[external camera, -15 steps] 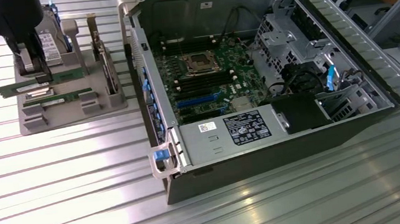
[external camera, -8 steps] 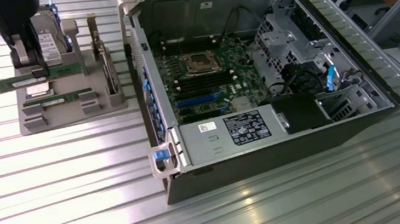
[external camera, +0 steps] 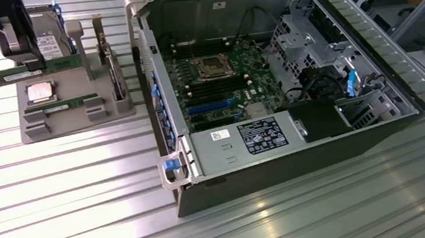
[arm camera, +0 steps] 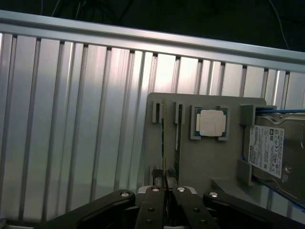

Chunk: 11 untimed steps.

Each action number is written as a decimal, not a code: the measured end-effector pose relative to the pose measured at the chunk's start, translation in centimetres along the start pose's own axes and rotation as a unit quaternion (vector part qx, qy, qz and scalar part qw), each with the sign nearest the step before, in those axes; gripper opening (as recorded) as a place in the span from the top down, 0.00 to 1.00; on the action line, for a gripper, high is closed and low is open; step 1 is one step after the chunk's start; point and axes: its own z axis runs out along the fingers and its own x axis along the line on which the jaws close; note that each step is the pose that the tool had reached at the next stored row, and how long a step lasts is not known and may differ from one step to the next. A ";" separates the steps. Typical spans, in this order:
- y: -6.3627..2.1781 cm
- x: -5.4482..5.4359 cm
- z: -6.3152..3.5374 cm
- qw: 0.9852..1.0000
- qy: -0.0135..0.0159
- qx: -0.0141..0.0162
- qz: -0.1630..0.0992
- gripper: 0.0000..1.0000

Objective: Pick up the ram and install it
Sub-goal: 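Pick up the ram and move it above insertion slot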

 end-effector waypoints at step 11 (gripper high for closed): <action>0.14 -0.1 -3.03 1.000 0.000 0.000 0.000 0.87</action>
